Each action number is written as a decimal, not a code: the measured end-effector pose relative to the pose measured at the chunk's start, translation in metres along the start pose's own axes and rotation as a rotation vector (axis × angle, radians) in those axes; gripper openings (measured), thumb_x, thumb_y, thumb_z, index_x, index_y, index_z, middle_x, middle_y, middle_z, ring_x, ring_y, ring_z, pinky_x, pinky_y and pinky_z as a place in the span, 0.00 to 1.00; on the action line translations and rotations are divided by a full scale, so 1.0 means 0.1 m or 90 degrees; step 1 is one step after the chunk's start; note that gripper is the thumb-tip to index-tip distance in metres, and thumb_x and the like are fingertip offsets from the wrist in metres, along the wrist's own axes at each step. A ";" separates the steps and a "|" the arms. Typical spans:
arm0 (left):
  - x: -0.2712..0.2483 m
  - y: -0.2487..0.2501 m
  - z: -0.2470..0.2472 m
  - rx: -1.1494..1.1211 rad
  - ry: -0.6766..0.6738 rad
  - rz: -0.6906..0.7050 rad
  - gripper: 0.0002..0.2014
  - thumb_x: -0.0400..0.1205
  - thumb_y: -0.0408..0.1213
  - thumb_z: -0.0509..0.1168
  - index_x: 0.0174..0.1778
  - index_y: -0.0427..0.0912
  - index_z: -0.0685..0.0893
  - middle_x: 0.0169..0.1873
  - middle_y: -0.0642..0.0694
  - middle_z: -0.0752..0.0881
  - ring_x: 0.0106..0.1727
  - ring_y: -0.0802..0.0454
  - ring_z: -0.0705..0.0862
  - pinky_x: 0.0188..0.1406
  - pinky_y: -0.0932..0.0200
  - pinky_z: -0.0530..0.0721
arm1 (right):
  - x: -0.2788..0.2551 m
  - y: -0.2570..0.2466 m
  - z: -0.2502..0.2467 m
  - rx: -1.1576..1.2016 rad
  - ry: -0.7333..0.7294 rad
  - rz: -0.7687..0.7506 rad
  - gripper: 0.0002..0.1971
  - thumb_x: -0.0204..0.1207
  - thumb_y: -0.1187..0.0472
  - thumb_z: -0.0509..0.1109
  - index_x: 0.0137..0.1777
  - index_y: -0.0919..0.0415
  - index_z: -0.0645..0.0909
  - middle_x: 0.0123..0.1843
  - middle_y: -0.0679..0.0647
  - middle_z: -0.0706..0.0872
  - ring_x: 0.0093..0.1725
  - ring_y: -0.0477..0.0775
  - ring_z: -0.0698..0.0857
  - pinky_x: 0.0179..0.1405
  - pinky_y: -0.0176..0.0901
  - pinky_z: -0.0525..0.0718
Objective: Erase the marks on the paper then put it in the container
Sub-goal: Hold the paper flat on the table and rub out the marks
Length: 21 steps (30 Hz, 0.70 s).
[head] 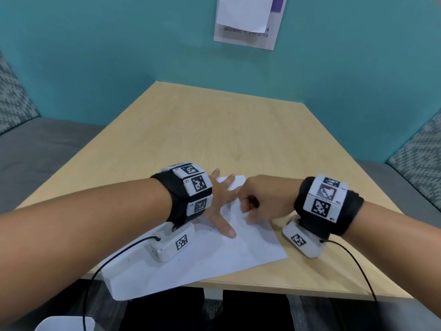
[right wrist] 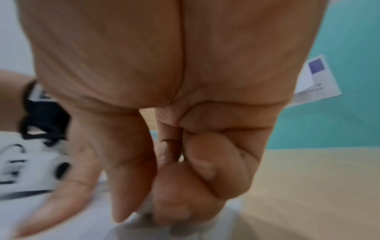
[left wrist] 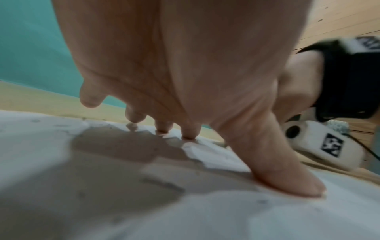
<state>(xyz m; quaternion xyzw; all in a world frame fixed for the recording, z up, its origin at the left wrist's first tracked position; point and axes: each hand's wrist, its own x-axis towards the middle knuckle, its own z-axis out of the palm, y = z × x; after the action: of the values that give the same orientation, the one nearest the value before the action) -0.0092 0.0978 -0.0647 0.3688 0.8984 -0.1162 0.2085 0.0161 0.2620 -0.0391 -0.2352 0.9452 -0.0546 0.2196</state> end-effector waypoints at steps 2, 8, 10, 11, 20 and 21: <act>0.01 -0.01 0.01 0.005 -0.007 0.000 0.52 0.73 0.73 0.64 0.86 0.64 0.41 0.86 0.42 0.34 0.83 0.29 0.32 0.77 0.26 0.39 | -0.06 -0.14 0.10 0.018 -0.038 -0.046 0.05 0.72 0.58 0.77 0.40 0.55 0.82 0.34 0.40 0.81 0.31 0.39 0.78 0.32 0.27 0.75; 0.07 -0.04 0.04 -0.003 -0.006 -0.005 0.56 0.70 0.75 0.65 0.83 0.68 0.33 0.86 0.45 0.34 0.83 0.27 0.33 0.76 0.24 0.40 | -0.01 0.04 -0.03 0.005 0.021 0.025 0.08 0.72 0.57 0.76 0.37 0.50 0.79 0.35 0.42 0.82 0.34 0.45 0.79 0.34 0.34 0.74; 0.06 -0.06 0.04 -0.006 0.000 -0.001 0.55 0.71 0.74 0.65 0.83 0.68 0.34 0.86 0.44 0.34 0.83 0.27 0.32 0.76 0.24 0.38 | -0.03 -0.03 0.03 0.002 0.004 0.003 0.06 0.73 0.56 0.76 0.41 0.53 0.81 0.39 0.45 0.85 0.37 0.46 0.80 0.36 0.35 0.77; 0.06 -0.07 0.05 -0.006 0.000 0.001 0.55 0.71 0.74 0.65 0.84 0.67 0.35 0.86 0.44 0.33 0.83 0.27 0.32 0.76 0.24 0.39 | -0.05 -0.07 0.07 0.008 -0.007 -0.009 0.06 0.73 0.56 0.76 0.42 0.55 0.82 0.40 0.46 0.85 0.37 0.46 0.81 0.37 0.35 0.78; -0.05 -0.07 -0.11 0.002 0.013 0.001 0.52 0.75 0.70 0.65 0.84 0.66 0.34 0.87 0.43 0.37 0.84 0.32 0.33 0.78 0.31 0.38 | 0.05 -0.03 0.02 0.002 0.032 0.008 0.08 0.73 0.55 0.76 0.38 0.51 0.79 0.33 0.43 0.82 0.31 0.42 0.79 0.31 0.33 0.73; -0.09 -0.07 -0.13 0.001 0.012 0.002 0.52 0.76 0.69 0.65 0.84 0.65 0.34 0.87 0.43 0.36 0.85 0.33 0.33 0.79 0.32 0.38 | 0.05 -0.04 0.02 -0.001 0.036 0.012 0.08 0.73 0.55 0.77 0.39 0.52 0.80 0.33 0.43 0.82 0.31 0.42 0.78 0.31 0.33 0.73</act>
<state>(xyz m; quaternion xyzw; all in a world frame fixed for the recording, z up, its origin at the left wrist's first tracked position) -0.0120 0.0926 -0.0489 0.3716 0.8996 -0.1128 0.1996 0.0141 0.2563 -0.0419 -0.2249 0.9533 -0.0584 0.1931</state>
